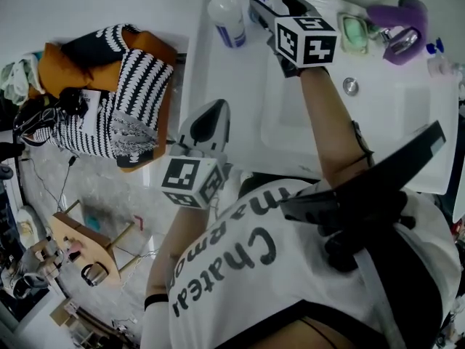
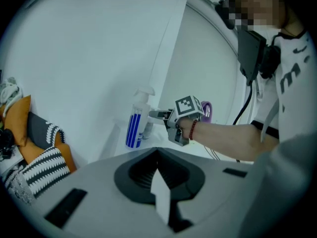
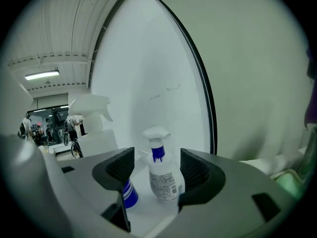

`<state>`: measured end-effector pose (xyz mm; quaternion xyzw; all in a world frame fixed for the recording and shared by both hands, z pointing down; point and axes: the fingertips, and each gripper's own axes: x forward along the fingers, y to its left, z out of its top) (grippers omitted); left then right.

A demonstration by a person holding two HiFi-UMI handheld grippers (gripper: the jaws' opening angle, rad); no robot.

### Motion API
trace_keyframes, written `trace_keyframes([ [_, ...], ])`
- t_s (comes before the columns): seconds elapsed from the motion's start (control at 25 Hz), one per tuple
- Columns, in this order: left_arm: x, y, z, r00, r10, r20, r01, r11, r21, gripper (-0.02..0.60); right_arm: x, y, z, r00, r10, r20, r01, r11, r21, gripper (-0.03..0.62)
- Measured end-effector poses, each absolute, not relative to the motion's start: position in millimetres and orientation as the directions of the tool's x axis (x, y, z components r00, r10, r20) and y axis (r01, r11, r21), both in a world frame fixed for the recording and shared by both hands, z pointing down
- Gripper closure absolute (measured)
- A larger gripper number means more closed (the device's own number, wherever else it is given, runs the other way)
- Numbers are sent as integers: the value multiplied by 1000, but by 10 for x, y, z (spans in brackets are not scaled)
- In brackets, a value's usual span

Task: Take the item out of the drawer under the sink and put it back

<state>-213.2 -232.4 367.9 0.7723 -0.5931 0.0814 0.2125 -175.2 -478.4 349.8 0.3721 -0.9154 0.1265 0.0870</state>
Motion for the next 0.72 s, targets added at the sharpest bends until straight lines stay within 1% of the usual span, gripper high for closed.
trace_keyframes([
  [0.28,-2219,-2318,3633,241,-916,320,-955,-164,249,577,-1621,-4611,3493,-686,-674,274,-723,673,-153,301],
  [0.4,-2233,-2281,3576,271,-919,285,-939,-187,289,577,-1510,-4425,3441,-662,-697,275,-746,646,-159,303],
  [0.44,-2227,-2249,3543,290,-917,273,-931,-204,301,577,-1451,-4342,3425,-649,-708,278,-758,633,-157,327],
  [0.48,-2223,-2209,3501,310,-915,260,-924,-225,308,577,-1380,-4258,3399,-630,-725,280,-774,616,-147,400],
  [0.52,-2221,-2163,3452,330,-911,247,-918,-248,310,577,-1303,-4173,3360,-607,-744,280,-792,596,-131,441],
  [0.64,-2242,-1978,3310,384,-897,218,-900,-312,304,577,-1096,-3859,3195,-549,-792,267,-834,541,-109,530],
  [0.68,-2255,-1909,3266,402,-892,207,-894,-333,300,577,-1039,-3729,3130,-538,-804,253,-842,527,-115,554],
  [0.72,-2269,-1841,3226,419,-887,196,-888,-354,294,577,-993,-3593,3067,-530,-814,237,-848,515,-127,565],
])
